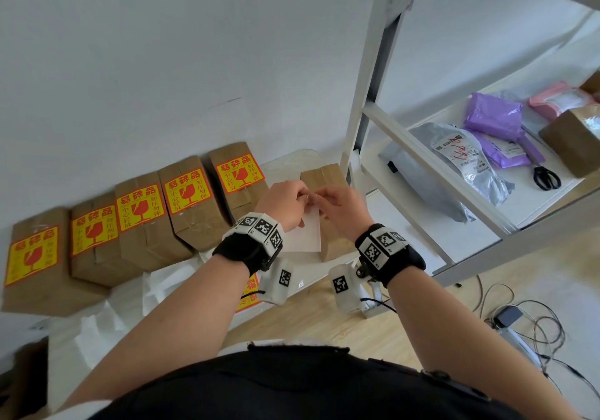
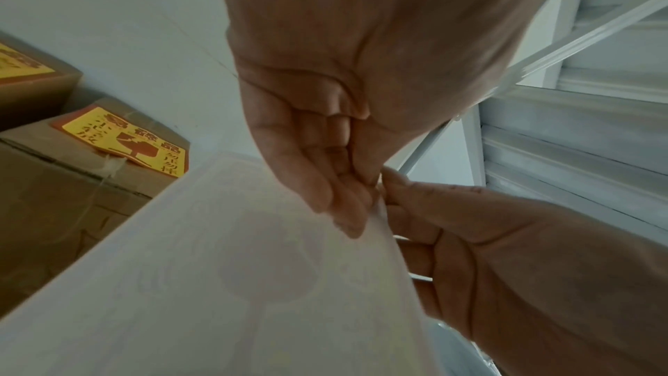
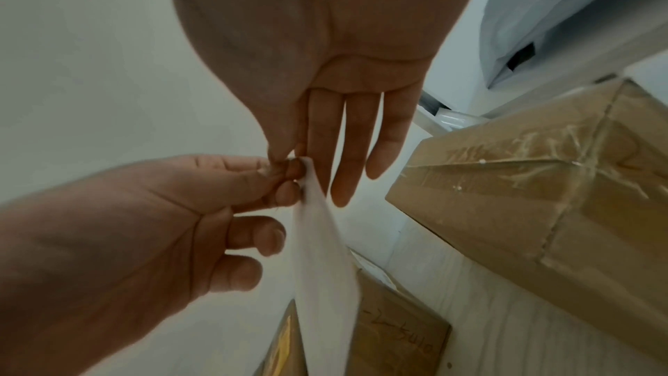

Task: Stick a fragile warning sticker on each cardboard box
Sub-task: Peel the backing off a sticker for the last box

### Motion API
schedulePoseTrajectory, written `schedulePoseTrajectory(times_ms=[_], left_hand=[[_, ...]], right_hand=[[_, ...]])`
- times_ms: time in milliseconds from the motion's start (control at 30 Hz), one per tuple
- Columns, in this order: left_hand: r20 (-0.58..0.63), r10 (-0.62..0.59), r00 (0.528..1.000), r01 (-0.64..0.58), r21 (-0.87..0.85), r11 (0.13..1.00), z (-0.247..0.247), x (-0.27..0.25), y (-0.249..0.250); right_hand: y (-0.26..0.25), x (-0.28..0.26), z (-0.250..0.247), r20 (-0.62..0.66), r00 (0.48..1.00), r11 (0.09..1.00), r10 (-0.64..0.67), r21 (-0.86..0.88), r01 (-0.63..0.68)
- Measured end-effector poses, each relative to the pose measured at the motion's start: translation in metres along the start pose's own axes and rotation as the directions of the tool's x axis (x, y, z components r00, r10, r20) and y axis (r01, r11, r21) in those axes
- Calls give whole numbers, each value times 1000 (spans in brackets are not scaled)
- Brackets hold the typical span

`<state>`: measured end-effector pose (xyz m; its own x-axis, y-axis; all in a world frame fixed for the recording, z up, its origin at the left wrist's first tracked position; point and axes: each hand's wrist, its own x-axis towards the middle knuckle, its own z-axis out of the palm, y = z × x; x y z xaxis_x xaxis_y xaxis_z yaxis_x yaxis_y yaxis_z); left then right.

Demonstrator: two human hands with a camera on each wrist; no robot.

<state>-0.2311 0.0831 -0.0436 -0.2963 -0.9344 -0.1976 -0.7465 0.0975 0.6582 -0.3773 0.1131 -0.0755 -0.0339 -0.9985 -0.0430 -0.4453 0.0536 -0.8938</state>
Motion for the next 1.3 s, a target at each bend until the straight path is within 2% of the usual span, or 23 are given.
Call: schedulePoseTrajectory(times_ms=[133, 267, 467, 1033, 1300], left_hand=[[33, 24, 999, -23, -51, 998, 2, -4, 4], [81, 36, 996, -26, -127, 992, 5, -7, 7], [53, 10, 999, -7, -47, 999, 9, -8, 5], [80, -26, 996, 39, -160, 986, 8, -22, 4], [17, -19, 1000, 21, -134, 991, 4, -25, 1]], right_hand=[[3, -5, -7, -9, 997, 990, 71, 125, -70], [3, -10, -15, -3, 1000, 999, 23, 38, -23], [3, -13, -13, -3, 999, 985, -49, -165, 48], [1, -24, -9, 20, 995, 976, -94, -197, 96], [1, -22, -5, 51, 993, 976, -106, -187, 114]])
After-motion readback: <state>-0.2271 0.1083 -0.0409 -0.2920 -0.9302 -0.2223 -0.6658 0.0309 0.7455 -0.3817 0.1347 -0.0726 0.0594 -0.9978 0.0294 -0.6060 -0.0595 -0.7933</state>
